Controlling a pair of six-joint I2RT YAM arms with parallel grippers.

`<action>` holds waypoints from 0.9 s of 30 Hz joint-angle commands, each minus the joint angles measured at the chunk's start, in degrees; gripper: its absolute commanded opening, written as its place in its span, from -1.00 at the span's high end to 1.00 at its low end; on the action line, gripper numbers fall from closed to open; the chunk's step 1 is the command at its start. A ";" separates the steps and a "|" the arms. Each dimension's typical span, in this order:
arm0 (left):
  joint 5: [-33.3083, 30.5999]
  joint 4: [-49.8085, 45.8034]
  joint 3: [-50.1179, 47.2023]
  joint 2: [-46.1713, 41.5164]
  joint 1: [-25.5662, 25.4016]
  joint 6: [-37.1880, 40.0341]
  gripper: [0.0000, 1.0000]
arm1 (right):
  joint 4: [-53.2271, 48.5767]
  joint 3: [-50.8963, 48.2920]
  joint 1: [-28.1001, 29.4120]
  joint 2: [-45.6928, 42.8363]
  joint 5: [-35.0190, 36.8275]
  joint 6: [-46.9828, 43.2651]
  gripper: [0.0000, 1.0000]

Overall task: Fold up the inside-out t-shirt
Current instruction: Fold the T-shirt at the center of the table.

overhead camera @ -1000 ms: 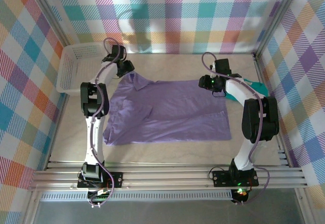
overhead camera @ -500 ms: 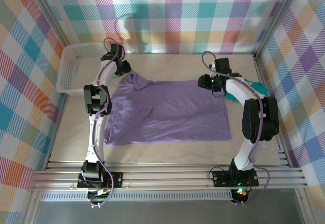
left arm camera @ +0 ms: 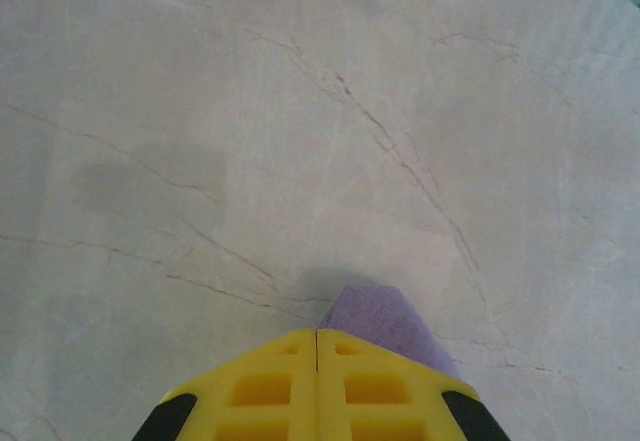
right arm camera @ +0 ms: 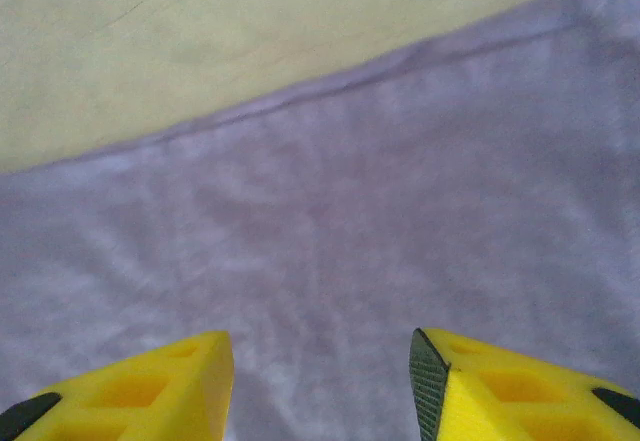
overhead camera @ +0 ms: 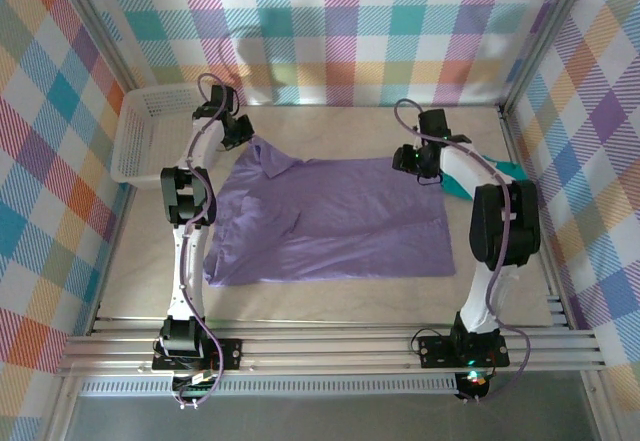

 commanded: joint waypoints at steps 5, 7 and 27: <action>4.75 0.99 1.51 -4.34 0.51 0.14 1.00 | -13.00 18.19 -4.35 13.31 9.31 0.55 -0.04; 5.31 0.80 1.43 -5.16 0.50 0.05 1.00 | -15.78 23.35 -4.92 17.27 10.33 0.99 -0.04; 7.89 1.73 -1.01 -9.19 0.37 -0.07 1.00 | -28.92 50.42 -7.46 36.98 6.25 3.06 0.38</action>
